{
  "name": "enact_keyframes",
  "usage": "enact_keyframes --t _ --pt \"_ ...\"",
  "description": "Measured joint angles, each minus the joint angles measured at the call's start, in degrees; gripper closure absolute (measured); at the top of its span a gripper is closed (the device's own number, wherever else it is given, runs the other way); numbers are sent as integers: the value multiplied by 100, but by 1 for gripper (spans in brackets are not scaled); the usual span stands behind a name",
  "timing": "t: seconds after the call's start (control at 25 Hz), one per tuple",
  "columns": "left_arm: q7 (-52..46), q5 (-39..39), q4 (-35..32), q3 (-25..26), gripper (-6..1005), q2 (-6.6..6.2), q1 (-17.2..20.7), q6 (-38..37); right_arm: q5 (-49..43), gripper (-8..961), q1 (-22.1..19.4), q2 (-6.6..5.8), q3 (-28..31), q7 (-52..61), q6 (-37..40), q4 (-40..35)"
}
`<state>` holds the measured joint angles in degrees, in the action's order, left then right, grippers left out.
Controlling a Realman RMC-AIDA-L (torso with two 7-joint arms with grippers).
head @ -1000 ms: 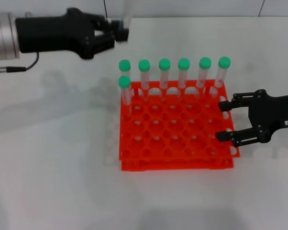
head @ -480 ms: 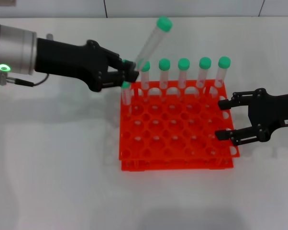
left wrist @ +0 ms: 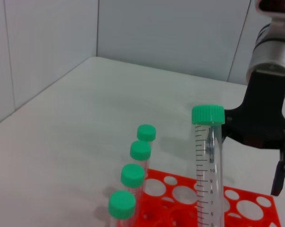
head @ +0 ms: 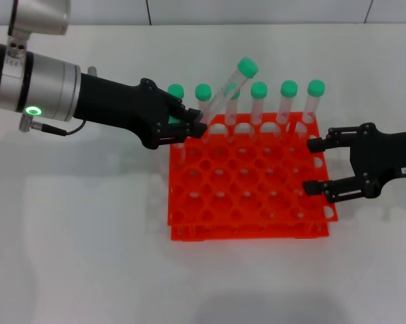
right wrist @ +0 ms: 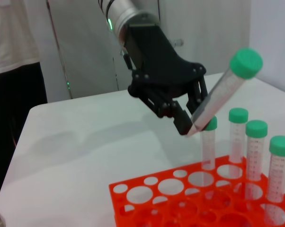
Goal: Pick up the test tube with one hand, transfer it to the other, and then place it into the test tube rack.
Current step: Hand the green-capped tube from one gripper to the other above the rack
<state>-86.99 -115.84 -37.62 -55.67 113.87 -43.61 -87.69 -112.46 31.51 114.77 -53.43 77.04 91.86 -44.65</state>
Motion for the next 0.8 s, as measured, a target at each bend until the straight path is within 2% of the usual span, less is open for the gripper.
enact_keyframes --t 0.4,0.6,0.8 --pt "39 6 5 1 809 57 -6 44 550 164 41 -72 431 445 197 15" --pt "146 11 4 31 809 90 -7 45 1098 165 4 12 445 544 182 239" --pt "248 13 9 58 810 119 -6 110 1826 166 36 47 393 198 154 904"
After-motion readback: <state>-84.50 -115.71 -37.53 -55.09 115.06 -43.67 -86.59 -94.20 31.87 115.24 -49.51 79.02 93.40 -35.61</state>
